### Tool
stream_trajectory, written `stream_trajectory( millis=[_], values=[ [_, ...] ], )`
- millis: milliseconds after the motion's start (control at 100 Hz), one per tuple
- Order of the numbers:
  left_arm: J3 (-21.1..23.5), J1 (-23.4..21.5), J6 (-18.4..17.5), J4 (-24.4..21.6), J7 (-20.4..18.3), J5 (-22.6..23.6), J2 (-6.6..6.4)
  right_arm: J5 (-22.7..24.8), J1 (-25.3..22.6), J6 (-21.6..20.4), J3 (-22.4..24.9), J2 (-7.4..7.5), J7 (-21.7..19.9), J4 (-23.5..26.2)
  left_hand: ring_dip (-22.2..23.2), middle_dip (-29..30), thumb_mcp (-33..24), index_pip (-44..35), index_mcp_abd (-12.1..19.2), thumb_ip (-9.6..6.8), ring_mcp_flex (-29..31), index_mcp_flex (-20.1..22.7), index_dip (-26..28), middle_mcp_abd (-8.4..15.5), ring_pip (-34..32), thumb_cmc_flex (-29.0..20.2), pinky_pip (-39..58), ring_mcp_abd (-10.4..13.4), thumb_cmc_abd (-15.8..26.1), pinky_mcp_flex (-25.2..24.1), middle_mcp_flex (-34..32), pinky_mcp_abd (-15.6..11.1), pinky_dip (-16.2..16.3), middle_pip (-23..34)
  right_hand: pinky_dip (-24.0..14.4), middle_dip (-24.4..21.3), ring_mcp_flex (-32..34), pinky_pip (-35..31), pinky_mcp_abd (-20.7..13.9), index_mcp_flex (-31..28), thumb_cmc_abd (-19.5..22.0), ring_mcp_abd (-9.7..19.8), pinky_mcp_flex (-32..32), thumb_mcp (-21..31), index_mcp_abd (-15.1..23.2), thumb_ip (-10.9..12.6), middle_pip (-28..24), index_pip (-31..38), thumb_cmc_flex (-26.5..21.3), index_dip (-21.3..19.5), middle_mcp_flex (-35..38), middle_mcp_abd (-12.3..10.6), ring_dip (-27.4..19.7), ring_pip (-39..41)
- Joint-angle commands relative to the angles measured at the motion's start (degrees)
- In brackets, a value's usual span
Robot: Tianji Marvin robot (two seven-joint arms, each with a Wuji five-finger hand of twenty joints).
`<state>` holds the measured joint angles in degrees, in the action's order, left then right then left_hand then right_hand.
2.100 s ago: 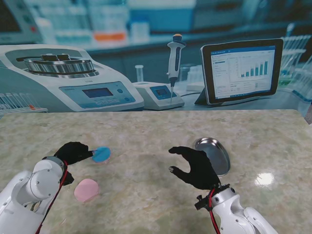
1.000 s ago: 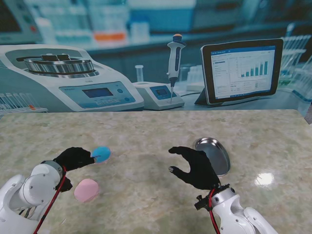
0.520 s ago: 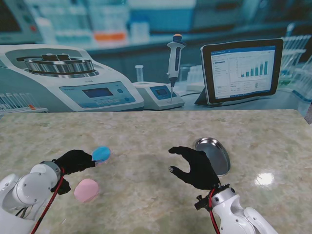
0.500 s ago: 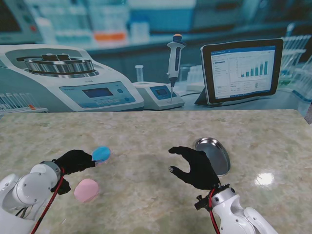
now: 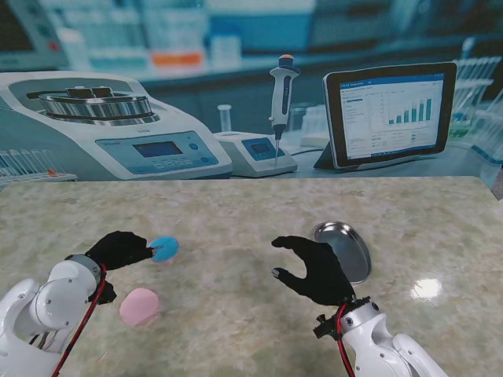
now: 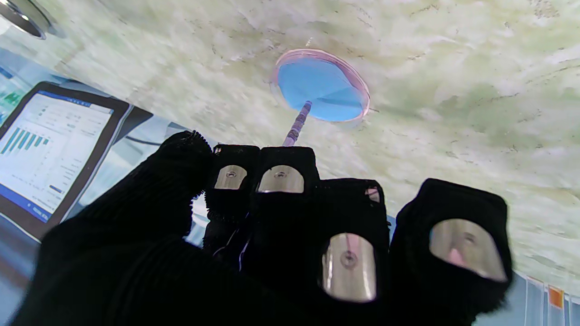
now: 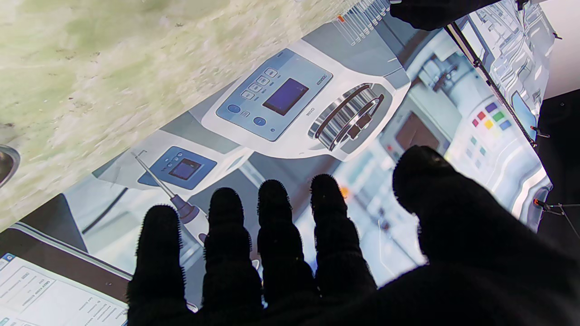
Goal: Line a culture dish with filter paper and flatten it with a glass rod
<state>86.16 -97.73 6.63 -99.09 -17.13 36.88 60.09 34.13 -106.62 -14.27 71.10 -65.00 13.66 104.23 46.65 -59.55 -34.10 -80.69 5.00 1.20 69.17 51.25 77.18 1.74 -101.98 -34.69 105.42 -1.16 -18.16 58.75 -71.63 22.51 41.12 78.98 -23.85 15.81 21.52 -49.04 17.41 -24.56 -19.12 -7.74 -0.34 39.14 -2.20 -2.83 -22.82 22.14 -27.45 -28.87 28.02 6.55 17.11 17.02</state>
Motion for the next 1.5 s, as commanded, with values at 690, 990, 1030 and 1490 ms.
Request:
stream_trajectory(
  millis=[690, 990, 1030, 1490],
  values=[
    [-1.39, 1.32, 1.9, 1.0, -5.0, -1.4, -0.63, -0.19, -0.69, 0.15, 0.19, -0.29, 0.04, 0.47, 0.06, 0.14, 0.33, -5.05, -9.48, -1.61, 3.8, 0.89, 1.55, 8.73, -4.73, -0.54, 11.34, 9.53, 1.51, 2.91, -4.68, -1.16, -0.16, 5.71, 0.68, -0.55, -1.46, -0.4, -1.23, 1.44, 1.17, 1.16, -0.45, -0.4, -0.36, 0.92, -0.32, -1.2, 0.49, 0.76, -1.8, 0.47, -0.86, -0.4],
    [-0.16, -0.26, 1.17, -1.44, -8.58, -2.99, -1.2, -0.15, -0.81, 0.14, 0.3, -0.28, 0.01, 0.57, -0.01, 0.09, 0.81, -5.03, -9.45, -1.67, 3.81, 0.85, 1.6, 8.76, -4.68, -0.79, 11.23, 9.68, 1.74, 2.92, -4.58, -1.32, -0.24, 5.66, 0.69, -0.55, -1.47, -0.37, -1.24, 1.42, 1.12, 1.16, -0.44, -0.4, -0.44, 0.92, -0.32, -1.22, 0.47, 0.77, -1.78, 0.55, -0.87, -0.4],
    [0.01, -0.43, 1.15, -1.71, -8.77, -3.2, -1.23, -0.15, -0.79, 0.14, 0.28, -0.28, 0.03, 0.58, -0.01, 0.08, 0.84, -5.03, -9.45, -1.68, 3.81, 0.85, 1.6, 8.77, -4.68, -0.82, 11.22, 9.7, 1.78, 2.92, -4.57, -1.37, -0.25, 5.66, 0.68, -0.55, -1.46, -0.37, -1.21, 1.42, 1.12, 1.15, -0.43, -0.38, -0.41, 0.92, -0.32, -1.23, 0.45, 0.77, -1.78, 0.5, -0.87, -0.4],
    [2.15, -2.04, -0.61, -3.88, -5.69, -4.9, -0.53, -0.07, -0.68, 0.14, 0.1, -0.27, 0.05, 0.56, -0.06, -0.01, 1.02, -5.0, -9.52, -1.85, 3.8, 0.91, 1.62, 8.76, -4.72, -0.81, 11.35, 9.51, 1.79, 2.92, -4.49, -1.34, -0.37, 5.61, 0.65, -0.54, -1.44, -0.42, -1.17, 1.56, 1.21, 1.11, -0.39, -0.4, 0.31, 0.91, -0.33, -1.21, 0.57, 0.73, -1.77, 0.38, -0.86, -0.4]
  ],
)
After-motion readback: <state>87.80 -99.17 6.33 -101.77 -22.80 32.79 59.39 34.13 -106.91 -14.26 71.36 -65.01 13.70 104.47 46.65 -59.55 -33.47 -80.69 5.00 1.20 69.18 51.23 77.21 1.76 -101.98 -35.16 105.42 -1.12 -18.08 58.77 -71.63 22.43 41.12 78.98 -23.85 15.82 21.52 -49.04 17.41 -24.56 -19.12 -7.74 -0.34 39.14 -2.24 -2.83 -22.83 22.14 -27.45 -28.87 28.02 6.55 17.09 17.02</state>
